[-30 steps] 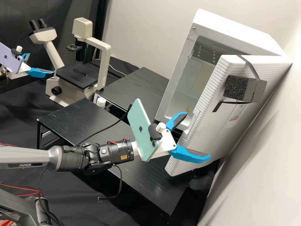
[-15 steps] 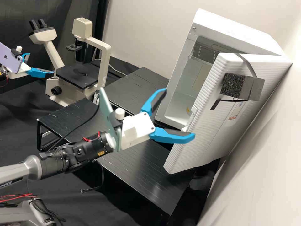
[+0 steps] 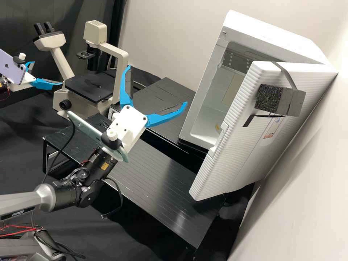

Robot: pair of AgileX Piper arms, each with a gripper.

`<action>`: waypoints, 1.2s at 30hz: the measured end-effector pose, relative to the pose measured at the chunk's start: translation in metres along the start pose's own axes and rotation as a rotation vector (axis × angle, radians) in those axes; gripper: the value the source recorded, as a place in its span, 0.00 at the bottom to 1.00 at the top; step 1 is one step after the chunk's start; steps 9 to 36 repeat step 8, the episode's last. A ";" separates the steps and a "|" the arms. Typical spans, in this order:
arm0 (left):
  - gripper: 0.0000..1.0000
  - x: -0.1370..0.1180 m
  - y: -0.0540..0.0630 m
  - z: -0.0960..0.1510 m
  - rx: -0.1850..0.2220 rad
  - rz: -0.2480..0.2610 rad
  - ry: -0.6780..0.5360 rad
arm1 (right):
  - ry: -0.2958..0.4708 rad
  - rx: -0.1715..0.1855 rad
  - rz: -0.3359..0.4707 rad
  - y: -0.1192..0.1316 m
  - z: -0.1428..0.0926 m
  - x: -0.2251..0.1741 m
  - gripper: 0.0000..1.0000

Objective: Open the incubator door.

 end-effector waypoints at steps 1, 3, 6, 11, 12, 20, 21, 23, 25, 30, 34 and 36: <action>1.00 0.000 0.000 0.000 0.000 0.000 0.000 | -0.004 0.009 -0.012 -0.003 0.001 0.001 1.00; 1.00 0.000 0.000 0.000 0.000 0.000 0.000 | -0.012 0.027 -0.037 -0.009 0.004 0.000 1.00; 1.00 0.000 0.000 0.000 0.000 0.000 0.000 | -0.027 0.052 -0.080 -0.020 0.009 0.001 1.00; 1.00 0.000 0.000 0.000 0.000 0.000 0.000 | -0.034 0.053 -0.101 -0.025 0.011 0.002 1.00; 1.00 0.000 0.000 0.000 0.000 0.000 0.000 | -0.034 0.053 -0.101 -0.025 0.011 0.002 1.00; 1.00 0.000 0.000 0.000 0.000 0.000 0.000 | -0.034 0.053 -0.101 -0.025 0.011 0.002 1.00; 1.00 0.000 0.000 0.000 0.000 0.000 0.000 | -0.034 0.053 -0.101 -0.025 0.011 0.002 1.00; 1.00 0.000 0.000 0.000 0.000 0.000 0.000 | -0.034 0.053 -0.101 -0.025 0.011 0.002 1.00; 1.00 0.000 0.000 0.000 0.000 0.000 0.000 | -0.034 0.053 -0.101 -0.025 0.011 0.002 1.00; 1.00 0.000 0.000 0.000 0.000 0.000 0.000 | -0.034 0.053 -0.101 -0.025 0.011 0.002 1.00; 1.00 0.000 0.000 0.000 0.000 0.000 0.000 | -0.034 0.053 -0.101 -0.025 0.011 0.002 1.00; 1.00 0.000 0.000 0.000 0.000 0.000 0.000 | -0.034 0.053 -0.101 -0.025 0.011 0.002 1.00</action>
